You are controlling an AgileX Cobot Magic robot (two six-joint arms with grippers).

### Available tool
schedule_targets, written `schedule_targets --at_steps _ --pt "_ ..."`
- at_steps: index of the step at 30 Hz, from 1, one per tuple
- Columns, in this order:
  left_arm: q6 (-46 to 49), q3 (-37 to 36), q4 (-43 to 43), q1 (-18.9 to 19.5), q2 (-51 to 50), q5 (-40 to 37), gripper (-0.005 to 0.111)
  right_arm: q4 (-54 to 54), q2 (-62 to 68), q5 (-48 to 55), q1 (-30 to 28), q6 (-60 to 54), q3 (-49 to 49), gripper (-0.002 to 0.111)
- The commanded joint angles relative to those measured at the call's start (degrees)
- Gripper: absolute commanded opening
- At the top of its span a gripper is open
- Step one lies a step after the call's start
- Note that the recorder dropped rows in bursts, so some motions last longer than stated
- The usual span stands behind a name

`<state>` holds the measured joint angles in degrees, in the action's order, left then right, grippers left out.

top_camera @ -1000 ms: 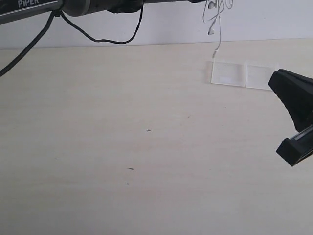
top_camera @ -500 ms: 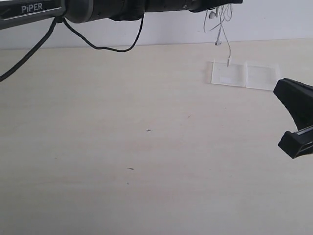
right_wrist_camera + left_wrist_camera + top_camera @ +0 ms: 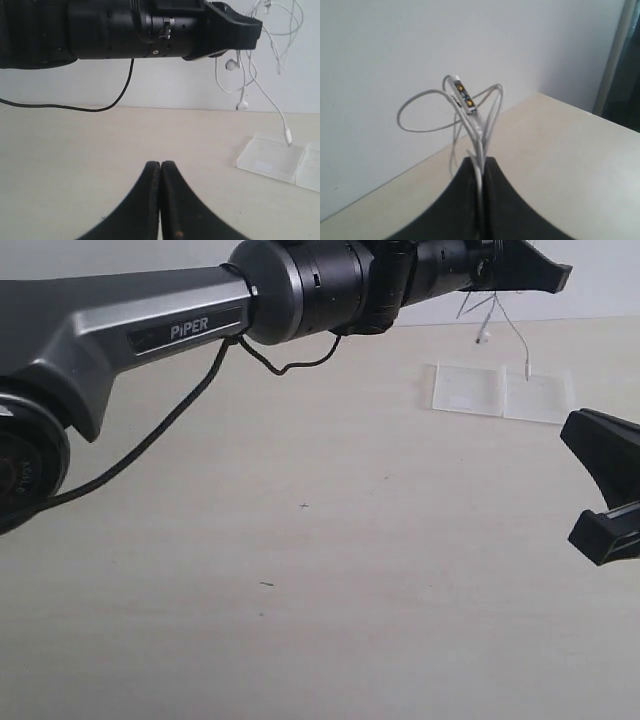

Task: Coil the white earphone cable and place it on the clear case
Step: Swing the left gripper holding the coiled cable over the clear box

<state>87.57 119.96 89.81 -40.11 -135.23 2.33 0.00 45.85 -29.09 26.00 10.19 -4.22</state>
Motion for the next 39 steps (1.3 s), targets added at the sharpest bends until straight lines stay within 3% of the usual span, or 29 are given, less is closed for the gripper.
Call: schedule_targets --at_steps 1,14,21,25,27,34,39 --pt "0.22 3.62 -0.11 -1.02 -2.43 4.03 0.000 0.00 -0.41 3.15 0.02 1.16 0.42 0.000" --pt "-3.36 18.24 -4.24 -1.66 -11.49 7.73 0.000 0.00 -0.41 15.72 0.02 3.02 0.51 0.000" --pt "-3.59 18.85 -3.59 -4.20 -12.51 5.06 0.000 0.00 -0.41 14.62 0.02 1.86 0.55 0.000" --pt "-1.38 18.85 -9.02 -8.04 -13.30 13.50 0.000 0.00 -0.41 14.08 0.02 1.97 0.55 0.000" --pt "-5.34 18.85 -14.53 -8.37 -13.45 14.38 0.000 0.00 -0.41 13.83 0.02 1.97 0.55 0.000" --pt "-22.85 18.85 -16.07 -1.80 -14.26 8.30 0.000 0.00 -0.41 15.77 0.02 1.97 0.55 0.000" --pt "-27.23 19.97 -16.59 2.55 -16.41 2.30 0.000 0.00 -0.41 16.67 0.02 1.97 0.55 0.000"
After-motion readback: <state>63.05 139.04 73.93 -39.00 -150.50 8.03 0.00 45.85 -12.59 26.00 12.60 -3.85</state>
